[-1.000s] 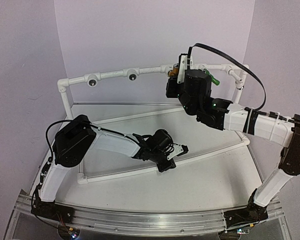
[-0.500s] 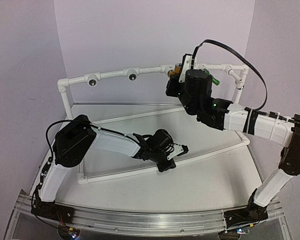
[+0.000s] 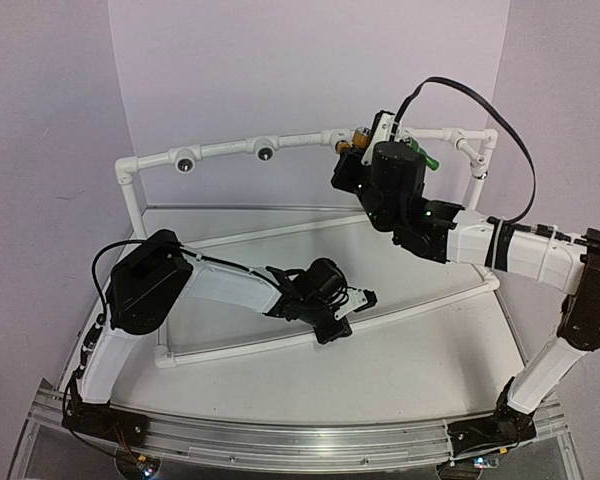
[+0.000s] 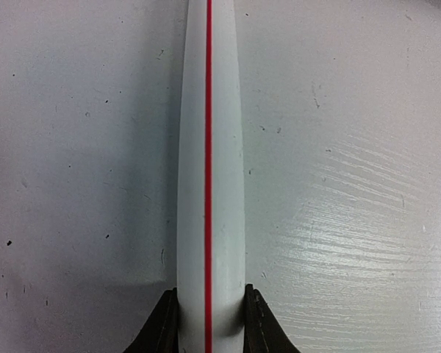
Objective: Install the water faucets
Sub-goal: Screw the water faucet onto the adaptor.
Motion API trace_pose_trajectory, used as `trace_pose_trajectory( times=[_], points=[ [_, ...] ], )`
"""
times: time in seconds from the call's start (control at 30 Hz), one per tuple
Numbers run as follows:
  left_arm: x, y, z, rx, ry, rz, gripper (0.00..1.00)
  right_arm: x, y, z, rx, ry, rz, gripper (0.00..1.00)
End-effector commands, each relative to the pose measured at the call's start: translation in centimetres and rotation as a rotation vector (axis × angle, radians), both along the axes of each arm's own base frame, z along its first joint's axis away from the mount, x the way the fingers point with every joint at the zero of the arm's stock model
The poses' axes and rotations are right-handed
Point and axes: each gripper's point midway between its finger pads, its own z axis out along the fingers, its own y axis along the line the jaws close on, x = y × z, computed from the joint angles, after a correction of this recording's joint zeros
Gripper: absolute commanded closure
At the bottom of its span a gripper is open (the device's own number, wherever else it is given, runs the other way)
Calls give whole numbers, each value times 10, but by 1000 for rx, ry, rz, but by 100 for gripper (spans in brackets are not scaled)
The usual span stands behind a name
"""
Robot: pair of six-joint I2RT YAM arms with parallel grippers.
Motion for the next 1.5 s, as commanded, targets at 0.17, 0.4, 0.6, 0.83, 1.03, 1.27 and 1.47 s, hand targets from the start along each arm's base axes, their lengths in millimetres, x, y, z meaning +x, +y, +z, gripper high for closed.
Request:
trace_pose_trajectory(
  times=[0.17, 0.4, 0.6, 0.83, 1.03, 1.27, 1.47],
  points=[
    [-80, 50, -91, 286, 249, -149, 100, 21, -4, -27, 136, 46, -26, 100],
    [-82, 48, -92, 290, 250, -153, 100, 21, -4, -29, 240, 55, -20, 100],
    [-83, 48, -93, 294, 253, -154, 100, 21, -2, -29, 308, 54, -14, 100],
    [-85, 47, -93, 293, 257, -160, 100, 23, -2, -27, 379, 52, -14, 100],
    [-86, 47, -93, 294, 260, -164, 100, 23, -2, -28, 457, 62, -16, 100],
    [-86, 47, -95, 298, 265, -165, 100, 24, -4, -27, 541, 62, -24, 100],
    [-87, 46, -94, 295, 272, -169, 100, 24, -7, -28, 639, 73, -32, 100]
  ],
)
